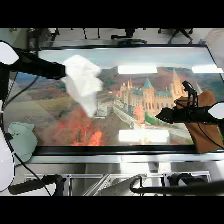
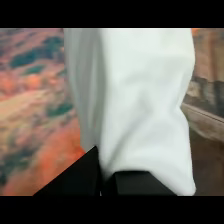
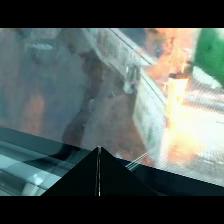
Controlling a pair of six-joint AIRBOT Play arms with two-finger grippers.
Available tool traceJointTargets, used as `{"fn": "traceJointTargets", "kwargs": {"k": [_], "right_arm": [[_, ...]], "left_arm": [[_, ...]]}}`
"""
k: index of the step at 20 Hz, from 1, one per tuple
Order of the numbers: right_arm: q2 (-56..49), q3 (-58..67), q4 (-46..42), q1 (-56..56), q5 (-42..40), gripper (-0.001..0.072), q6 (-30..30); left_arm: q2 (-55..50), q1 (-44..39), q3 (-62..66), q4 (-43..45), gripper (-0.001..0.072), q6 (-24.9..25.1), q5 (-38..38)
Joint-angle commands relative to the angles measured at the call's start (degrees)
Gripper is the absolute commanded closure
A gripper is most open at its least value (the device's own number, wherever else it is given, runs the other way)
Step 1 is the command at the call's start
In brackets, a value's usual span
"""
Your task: Fold the shirts.
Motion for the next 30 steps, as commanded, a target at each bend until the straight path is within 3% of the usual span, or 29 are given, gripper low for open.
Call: {"fn": "traceJointTargets", "kwargs": {"k": [1, 5, 7, 8, 9, 11, 12, 13, 15, 17, 20, 21, 22, 23, 27, 30], "right_arm": [[0.0, 0.0, 0.1, 0.0, -0.1, 0.0684, 0.0], [-0.8, 0.0, 0.0, 0.0, -0.1, 0.0684, 0.0], [-1.3, 0.0, 0.0, 0.0, -0.4, 0.0684, -1.4], [-1.5, 0.0, 0.0, 0.0, -0.9, 0.0684, -2.6], [-1.8, 0.2, 0.2, 0.0, -1.0, 0.0679, -3.7], [-2.8, 1.3, 0.2, 0.0, -0.8, 0.0644, -3.9], [-3.5, 1.8, 0.3, 0.0, -0.7, 0.0430, -3.9], [-3.9, 1.9, 0.8, 0.0, -0.8, 0.0307, -4.0], [-4.9, 1.9, 3.7, 0.1, -0.3, 0.0322, -6.1], [-5.9, 1.6, 6.9, 0.2, 0.7, 0.0321, -8.8], [-7.6, 0.0, 7.3, 2.5, 1.1, 0.0318, -11.2], [-8.3, -0.9, 7.3, 3.8, 1.0, 0.0287, -11.6], [-9.3, -1.9, 7.3, 5.5, 0.6, 0.0130, -11.6], [-10.3, -2.8, 7.3, 7.4, -0.2, 0.0070, -11.6], [-16.5, -4.2, 7.3, 18.6, -9.6, 0.0075, -11.6], [-22.8, -4.2, 7.3, 25.7, -16.9, 0.0076, -11.6]], "left_arm": [[1.8, -9.7, -5.2, -7.1, 0.0695, -1.8, 2.3], [1.7, -18.2, -19.8, -7.2, 0.0690, -3.9, 17.8], [0.7, -19.9, -24.0, -7.2, 0.0677, -3.9, 21.8], [0.0, -19.9, -24.6, -7.2, 0.0388, -3.9, 21.7], [-0.7, -19.2, -24.2, -7.2, 0.0002, -4.8, 20.3], [-1.5, -15.9, -20.3, -7.2, 0.0006, -7.2, 12.8], [-1.4, -13.9, -18.0, -7.1, 0.0005, -7.2, 8.2], [-1.2, -11.6, -15.7, -7.0, 0.0005, -7.1, 2.9], [0.3, -7.2, -14.0, -7.0, 0.0005, -7.1, -5.4], [3.5, -5.0, -18.3, -7.0, 0.0006, -7.1, -8.4], [10.6, -5.4, -35.1, -7.0, 0.0005, -6.2, -1.9], [12.9, -6.4, -42.0, -7.2, 0.0005, -6.2, 2.2], [14.7, -7.7, -48.2, -7.3, 0.0006, -6.3, 6.4], [16.1, -9.4, -54.5, -7.3, 0.0006, -6.3, 11.4], [14.7, -15.2, -67.5, -11.6, 0.0006, -6.2, 28.0], [8.3, -15.7, -66.9, -14.9, 0.0006, -6.2, 32.5]]}}
